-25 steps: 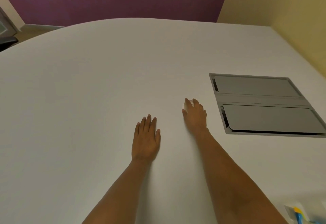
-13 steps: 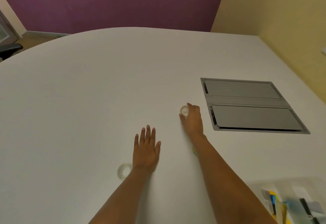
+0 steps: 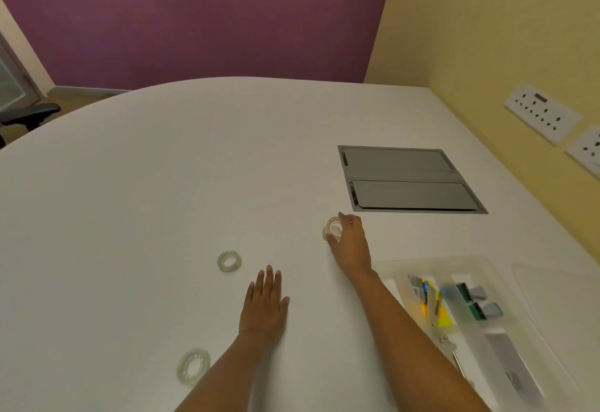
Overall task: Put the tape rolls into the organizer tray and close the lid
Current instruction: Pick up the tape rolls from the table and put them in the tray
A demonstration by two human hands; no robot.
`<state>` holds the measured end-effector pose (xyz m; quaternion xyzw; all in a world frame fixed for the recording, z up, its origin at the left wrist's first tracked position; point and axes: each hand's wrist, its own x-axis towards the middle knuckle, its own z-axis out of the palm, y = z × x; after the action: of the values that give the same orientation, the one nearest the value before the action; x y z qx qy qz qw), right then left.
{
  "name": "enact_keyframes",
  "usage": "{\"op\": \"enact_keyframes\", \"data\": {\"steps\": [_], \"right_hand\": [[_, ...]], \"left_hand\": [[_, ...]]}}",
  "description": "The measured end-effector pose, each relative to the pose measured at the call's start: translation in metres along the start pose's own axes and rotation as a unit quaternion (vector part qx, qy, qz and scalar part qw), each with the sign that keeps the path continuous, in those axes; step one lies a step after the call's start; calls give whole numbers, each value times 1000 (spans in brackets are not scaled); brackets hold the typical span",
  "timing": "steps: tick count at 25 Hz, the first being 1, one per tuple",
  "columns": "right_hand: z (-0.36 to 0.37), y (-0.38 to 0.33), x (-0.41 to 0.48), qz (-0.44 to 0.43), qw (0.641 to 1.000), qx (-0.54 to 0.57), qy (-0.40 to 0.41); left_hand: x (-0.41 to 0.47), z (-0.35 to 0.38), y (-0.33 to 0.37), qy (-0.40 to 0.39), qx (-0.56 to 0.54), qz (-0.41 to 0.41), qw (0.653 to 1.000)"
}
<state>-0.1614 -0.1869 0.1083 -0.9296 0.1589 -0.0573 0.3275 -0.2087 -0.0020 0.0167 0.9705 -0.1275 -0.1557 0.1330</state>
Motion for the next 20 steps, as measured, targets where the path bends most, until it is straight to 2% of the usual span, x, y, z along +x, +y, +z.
{"op": "enact_keyframes", "data": {"steps": [11,15,20], "right_hand": [[-35,69,-96,32,999,-14,18],[-39,87,-108,51,998,-23,12],[-41,99,-102,32,996,-87,-17]], "left_hand": [[-79,25,25,-3,5,-16,1000],[-90,33,30,10,9,-20,1000],[-92,39,32,33,-3,-24,999]]}}
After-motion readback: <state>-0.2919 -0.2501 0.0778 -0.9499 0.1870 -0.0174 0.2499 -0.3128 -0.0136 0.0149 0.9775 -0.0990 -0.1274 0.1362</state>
